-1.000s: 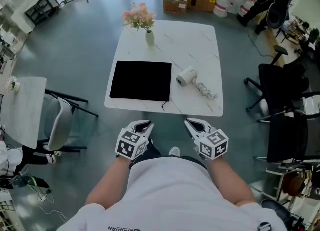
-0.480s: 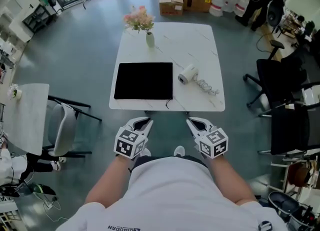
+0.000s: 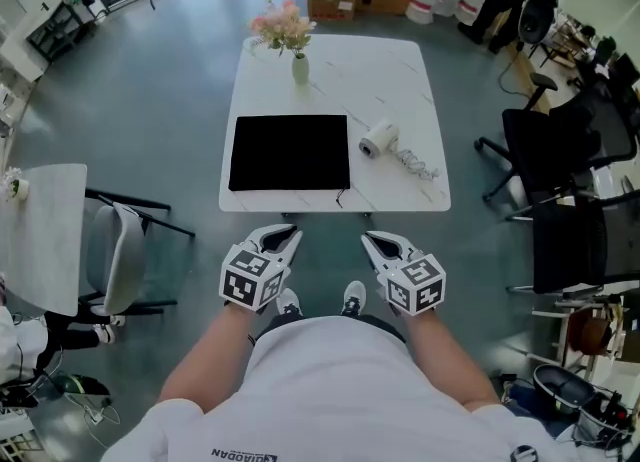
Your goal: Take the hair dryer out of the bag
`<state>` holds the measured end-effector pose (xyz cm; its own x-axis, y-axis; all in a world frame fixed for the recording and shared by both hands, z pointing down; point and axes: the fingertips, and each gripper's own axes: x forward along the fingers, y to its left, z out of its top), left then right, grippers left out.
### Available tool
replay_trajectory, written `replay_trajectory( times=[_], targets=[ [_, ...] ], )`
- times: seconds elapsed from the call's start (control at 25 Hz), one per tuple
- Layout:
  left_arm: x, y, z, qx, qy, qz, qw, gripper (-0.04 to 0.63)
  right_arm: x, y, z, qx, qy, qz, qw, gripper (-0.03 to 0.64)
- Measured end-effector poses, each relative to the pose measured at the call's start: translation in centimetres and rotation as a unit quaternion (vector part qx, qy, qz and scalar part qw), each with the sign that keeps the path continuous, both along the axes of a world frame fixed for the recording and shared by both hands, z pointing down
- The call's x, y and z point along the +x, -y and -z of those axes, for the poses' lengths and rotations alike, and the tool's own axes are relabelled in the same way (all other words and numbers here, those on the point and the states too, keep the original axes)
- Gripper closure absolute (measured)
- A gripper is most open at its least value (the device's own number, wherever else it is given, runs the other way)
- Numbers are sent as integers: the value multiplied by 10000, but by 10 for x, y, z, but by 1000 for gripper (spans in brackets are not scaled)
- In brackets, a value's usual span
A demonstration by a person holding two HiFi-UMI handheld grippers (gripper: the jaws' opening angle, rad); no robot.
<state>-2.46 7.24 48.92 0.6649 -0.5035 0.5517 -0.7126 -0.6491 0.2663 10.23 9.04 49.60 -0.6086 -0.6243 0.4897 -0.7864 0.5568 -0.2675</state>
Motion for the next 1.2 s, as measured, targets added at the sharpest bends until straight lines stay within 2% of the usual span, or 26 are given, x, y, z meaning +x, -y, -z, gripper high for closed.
replay_trajectory(
  times=[0.24,0.64,1.2],
  targets=[
    [-7,-8,0,15,9,-148,9999,546,-6,-10,-8,-107,-88,-107,9998,601],
    [-7,-13,6,105,-8,-249,9996,546,-5,-14,-2,-26,-234,-92,9997,601],
    [-10,-12,4,89,42,-224,9997,546,-7,-17,-7,-59,-246,-15,9997,601]
  ],
)
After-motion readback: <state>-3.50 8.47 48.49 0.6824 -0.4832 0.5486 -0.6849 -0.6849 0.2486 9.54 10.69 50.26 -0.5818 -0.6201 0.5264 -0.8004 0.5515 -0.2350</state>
